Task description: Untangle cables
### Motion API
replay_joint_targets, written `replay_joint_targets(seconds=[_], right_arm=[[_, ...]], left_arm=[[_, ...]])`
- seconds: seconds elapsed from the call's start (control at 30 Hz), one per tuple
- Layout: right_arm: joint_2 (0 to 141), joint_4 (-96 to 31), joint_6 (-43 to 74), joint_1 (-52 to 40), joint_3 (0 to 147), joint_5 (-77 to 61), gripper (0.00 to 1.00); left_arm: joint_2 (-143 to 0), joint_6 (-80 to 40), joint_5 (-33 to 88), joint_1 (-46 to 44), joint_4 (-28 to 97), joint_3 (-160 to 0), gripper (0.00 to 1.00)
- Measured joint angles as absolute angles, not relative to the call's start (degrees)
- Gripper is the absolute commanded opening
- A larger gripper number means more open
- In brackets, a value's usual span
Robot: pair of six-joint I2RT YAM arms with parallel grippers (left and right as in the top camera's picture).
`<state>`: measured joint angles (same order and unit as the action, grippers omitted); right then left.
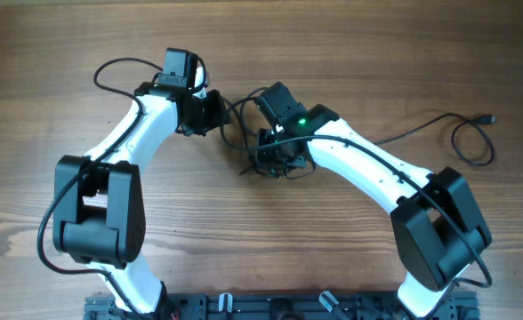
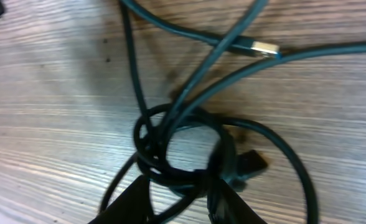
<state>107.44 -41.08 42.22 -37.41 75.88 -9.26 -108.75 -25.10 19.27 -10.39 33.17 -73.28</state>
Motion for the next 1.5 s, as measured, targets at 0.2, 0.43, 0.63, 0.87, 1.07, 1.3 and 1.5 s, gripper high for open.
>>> replay_joint_targets(seconds=[0.2, 0.43, 0.63, 0.87, 1.07, 1.3, 1.5], right_arm=[[107.44, -44.6, 43.86, -37.41, 75.88, -7.84, 0.27], [107.44, -47.29, 45.47, -37.41, 75.88, -8.32, 0.28], [107.44, -47.33, 47.51, -37.47, 75.88, -10.17, 0.32], [107.44, -47.35, 53.47, -40.18, 75.88, -10.87, 0.33], [107.44, -49.17, 56.01, -42.24, 75.88, -10.35, 0.24], [107.44, -54.28, 56.36, -42.06, 75.79, -8.19, 0.24], [107.44, -56.29, 56.36, -41.67, 75.79, -5.41, 0.25]], left_arm=[[-108.75, -25.08, 19.42, -10.39, 33.15, -73.28, 0.29], [-108.75, -24.27, 19.42, -10.39, 32.99, -73.28, 0.31], [-108.75, -24.05, 19.42, -10.39, 32.97, -73.28, 0.32], [-108.75, -24.03, 19.42, -10.39, 32.97, -73.28, 0.33], [-108.75, -24.03, 19.42, -10.39, 32.99, -73.28, 0.33], [-108.75, -24.03, 19.42, -10.39, 32.97, -73.28, 0.33], [-108.75, -24.03, 19.44, -10.39, 32.97, -73.28, 0.33]])
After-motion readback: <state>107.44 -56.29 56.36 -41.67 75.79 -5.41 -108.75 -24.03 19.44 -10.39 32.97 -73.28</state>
